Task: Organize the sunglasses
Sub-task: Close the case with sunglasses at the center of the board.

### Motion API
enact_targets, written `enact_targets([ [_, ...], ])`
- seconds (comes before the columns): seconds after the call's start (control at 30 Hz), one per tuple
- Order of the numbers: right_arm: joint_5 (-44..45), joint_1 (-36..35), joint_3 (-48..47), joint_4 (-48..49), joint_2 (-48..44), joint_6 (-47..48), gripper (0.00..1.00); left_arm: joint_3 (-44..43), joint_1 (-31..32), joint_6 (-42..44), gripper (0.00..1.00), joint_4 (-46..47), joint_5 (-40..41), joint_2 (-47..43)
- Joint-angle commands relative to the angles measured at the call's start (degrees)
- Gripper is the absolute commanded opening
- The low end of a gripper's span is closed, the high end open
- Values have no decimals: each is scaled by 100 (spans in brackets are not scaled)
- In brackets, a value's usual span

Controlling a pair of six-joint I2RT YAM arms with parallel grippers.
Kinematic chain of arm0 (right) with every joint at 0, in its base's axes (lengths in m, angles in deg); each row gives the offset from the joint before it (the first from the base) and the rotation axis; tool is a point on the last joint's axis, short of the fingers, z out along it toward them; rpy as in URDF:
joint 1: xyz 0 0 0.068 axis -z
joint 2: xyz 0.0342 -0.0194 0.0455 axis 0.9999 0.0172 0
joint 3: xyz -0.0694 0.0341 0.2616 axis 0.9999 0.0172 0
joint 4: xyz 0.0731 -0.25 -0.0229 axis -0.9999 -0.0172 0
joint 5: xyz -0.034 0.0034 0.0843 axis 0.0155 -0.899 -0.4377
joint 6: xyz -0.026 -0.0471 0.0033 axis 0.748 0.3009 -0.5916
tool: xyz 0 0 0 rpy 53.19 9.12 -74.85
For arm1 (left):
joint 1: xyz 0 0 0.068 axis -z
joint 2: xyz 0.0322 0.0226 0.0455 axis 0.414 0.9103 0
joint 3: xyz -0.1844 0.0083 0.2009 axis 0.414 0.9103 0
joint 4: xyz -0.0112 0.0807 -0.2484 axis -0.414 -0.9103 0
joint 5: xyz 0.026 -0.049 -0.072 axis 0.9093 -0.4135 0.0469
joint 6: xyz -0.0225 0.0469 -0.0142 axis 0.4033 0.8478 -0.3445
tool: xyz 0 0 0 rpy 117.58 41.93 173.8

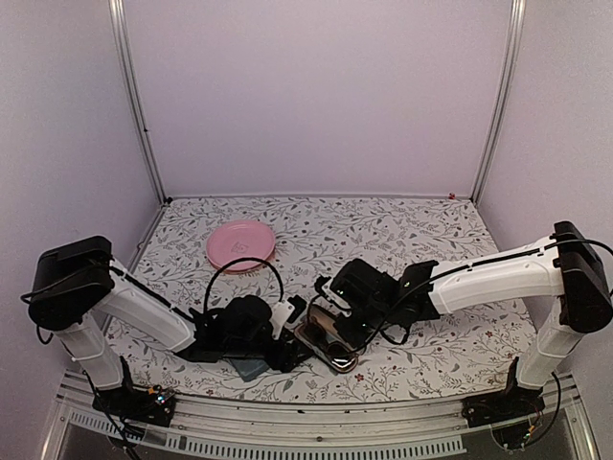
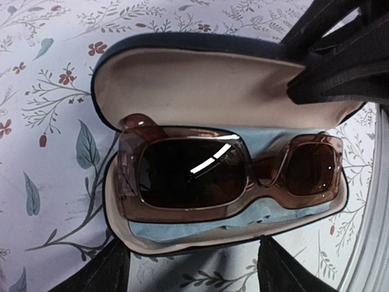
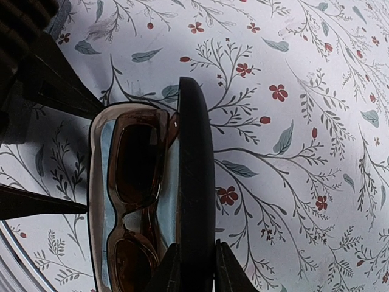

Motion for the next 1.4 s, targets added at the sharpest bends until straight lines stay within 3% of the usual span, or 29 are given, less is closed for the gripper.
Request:
enact_targets([
  [0.0,-248,-10,-132,200,-10,4,20,-125,68,71,72,63,-67,191],
  [1.37,-1574,-288,498,1484,-182,-500,24,-154,68,-320,67,521,-26,558],
])
